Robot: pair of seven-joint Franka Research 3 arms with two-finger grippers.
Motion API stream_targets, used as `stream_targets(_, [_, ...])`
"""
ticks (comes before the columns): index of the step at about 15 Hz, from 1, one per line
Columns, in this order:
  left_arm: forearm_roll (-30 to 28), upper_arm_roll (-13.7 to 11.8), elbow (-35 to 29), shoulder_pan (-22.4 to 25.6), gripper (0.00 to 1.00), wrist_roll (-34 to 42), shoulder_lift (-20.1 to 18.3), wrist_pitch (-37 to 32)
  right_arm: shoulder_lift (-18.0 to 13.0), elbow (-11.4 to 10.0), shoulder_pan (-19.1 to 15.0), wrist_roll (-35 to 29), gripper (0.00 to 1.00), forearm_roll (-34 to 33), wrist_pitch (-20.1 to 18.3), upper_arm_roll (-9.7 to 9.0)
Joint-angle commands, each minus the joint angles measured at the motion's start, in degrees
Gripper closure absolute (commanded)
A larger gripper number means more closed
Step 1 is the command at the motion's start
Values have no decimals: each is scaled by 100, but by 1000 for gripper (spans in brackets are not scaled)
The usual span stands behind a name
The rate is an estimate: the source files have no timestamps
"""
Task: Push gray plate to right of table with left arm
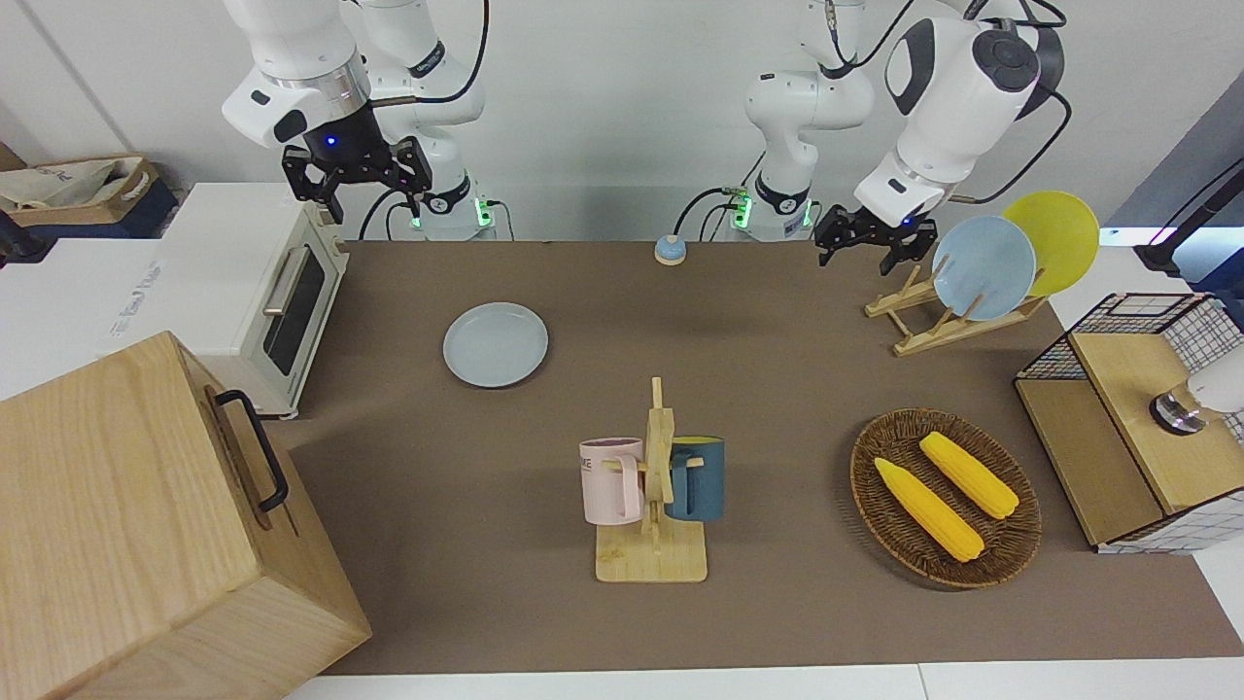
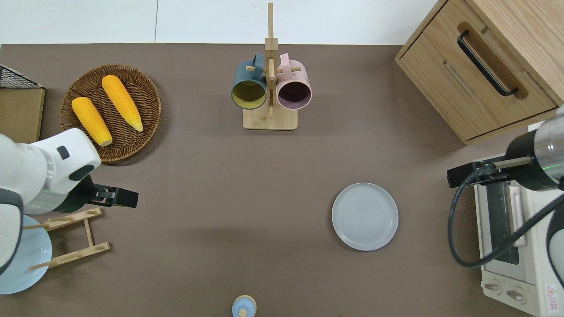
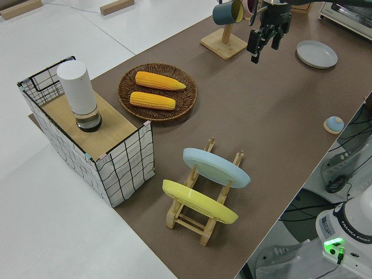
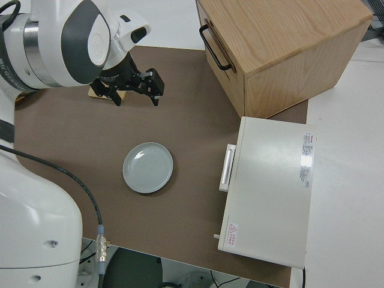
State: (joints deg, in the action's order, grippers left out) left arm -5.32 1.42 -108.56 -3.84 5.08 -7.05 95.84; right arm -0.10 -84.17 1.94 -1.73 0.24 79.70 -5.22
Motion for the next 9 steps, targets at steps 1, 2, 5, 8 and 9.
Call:
stream_targets(1, [241,-72,465,58,7,204,-68,-363,-43,-3,-62,14,17,46,-69,-32])
stream_targets(2, [469,-63,684,41,7,213,-42,-469,-43,5,-62,15,17,46,-69,-32])
stream_targets(5, [629,-63,994,58,7,213,2,-479,-43,-3,-62,15,17,46,-69,-32])
stream_targets(8, [839,-63,1047,67,7,230,11,-479,-43,-3,-62,15,17,46,-69,-32])
stream_targets(9, [875,-63,1056,67,7,239,28,-479,-43,5,-62,15,17,46,-69,-32])
